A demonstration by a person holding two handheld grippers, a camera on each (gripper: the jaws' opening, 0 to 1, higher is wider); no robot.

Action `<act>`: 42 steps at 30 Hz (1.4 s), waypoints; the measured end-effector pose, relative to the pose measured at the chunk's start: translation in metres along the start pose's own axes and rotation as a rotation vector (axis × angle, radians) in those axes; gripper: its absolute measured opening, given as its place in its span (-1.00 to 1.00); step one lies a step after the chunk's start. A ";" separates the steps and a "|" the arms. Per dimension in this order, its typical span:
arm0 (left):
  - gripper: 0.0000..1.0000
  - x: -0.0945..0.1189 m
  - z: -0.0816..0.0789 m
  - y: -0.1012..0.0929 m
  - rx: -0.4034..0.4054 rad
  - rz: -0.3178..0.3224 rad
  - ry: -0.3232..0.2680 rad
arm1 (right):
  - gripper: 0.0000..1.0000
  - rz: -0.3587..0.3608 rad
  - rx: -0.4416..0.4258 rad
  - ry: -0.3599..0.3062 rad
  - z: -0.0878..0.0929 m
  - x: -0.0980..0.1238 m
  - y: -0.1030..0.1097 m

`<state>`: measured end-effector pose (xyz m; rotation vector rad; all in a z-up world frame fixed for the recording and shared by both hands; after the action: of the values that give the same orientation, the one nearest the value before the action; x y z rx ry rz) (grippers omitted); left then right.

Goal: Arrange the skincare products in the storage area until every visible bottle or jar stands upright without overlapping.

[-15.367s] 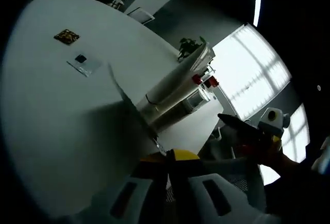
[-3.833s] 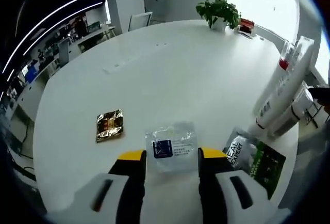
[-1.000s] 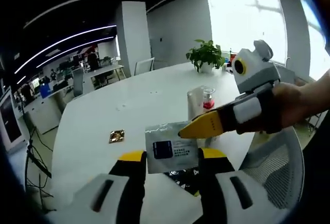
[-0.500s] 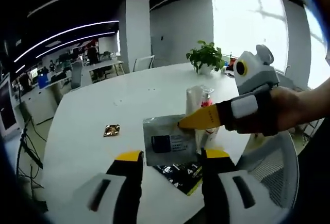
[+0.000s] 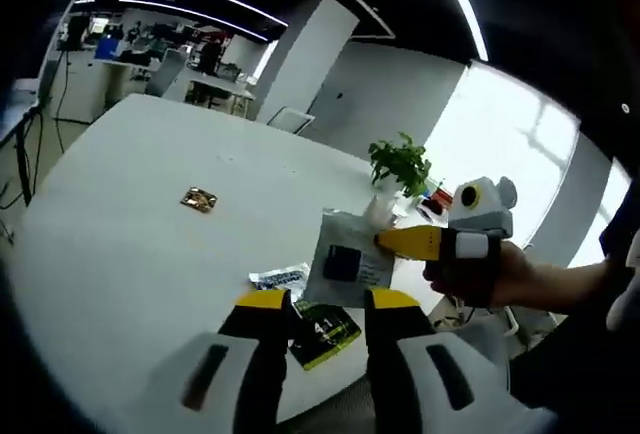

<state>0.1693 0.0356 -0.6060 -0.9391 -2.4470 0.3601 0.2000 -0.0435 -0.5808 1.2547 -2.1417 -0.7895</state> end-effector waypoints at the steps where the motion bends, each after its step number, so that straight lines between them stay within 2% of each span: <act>1: -0.58 0.001 0.002 0.000 0.013 0.006 0.003 | -0.98 -0.009 -0.005 0.010 0.003 -0.002 0.002; 2: -0.65 0.002 0.002 0.000 0.028 0.012 -0.003 | -0.98 -0.012 -0.005 0.014 0.004 -0.003 0.003; 3: -0.72 0.004 0.000 -0.002 0.083 0.023 -0.031 | -0.98 -0.017 -0.006 0.023 0.006 -0.006 0.005; 4: -0.74 0.006 0.002 0.007 0.107 -0.001 -0.028 | -0.98 -0.016 -0.005 0.018 0.006 -0.006 0.005; 8: -0.94 0.012 0.003 0.010 0.085 -0.001 -0.027 | -0.98 0.001 0.015 0.042 0.008 -0.009 0.005; 15: -1.00 0.012 0.009 0.012 0.107 -0.004 0.007 | -0.98 0.054 0.080 0.073 0.012 -0.015 -0.001; 16: -1.00 0.012 0.013 0.012 0.110 -0.016 0.032 | -0.98 0.084 0.125 0.096 0.016 -0.017 -0.004; 19: -1.00 0.010 0.021 0.017 0.118 -0.040 0.088 | -0.98 0.121 0.185 0.133 0.022 -0.023 -0.009; 27: -1.00 0.003 0.038 0.029 0.138 -0.080 0.173 | -0.98 0.220 0.325 0.207 0.040 -0.037 -0.029; 32: -1.00 -0.002 0.051 0.037 0.175 -0.084 0.218 | -0.98 0.269 0.377 0.252 0.047 -0.038 -0.038; 38: -1.00 -0.008 0.076 0.044 0.185 -0.111 0.310 | -0.98 0.317 0.438 0.352 0.073 -0.047 -0.061; 42: -1.00 -0.012 0.086 0.049 0.183 -0.123 0.354 | -0.98 0.326 0.456 0.393 0.085 -0.053 -0.070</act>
<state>0.1583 0.0572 -0.7031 -0.7031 -2.0970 0.3355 0.2043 -0.0060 -0.6971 1.1065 -2.1680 0.0883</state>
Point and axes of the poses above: the point that each gripper's makers call its tool centre point, and the gripper's own axes: x roughly backward along the fingers, y roughly to its left, z roughly out of its underside, the point moved 2 cm from there along x, roughly backward along the fingers, and after that the axes turned 6 degrees about -x, right-handed, at the moved point
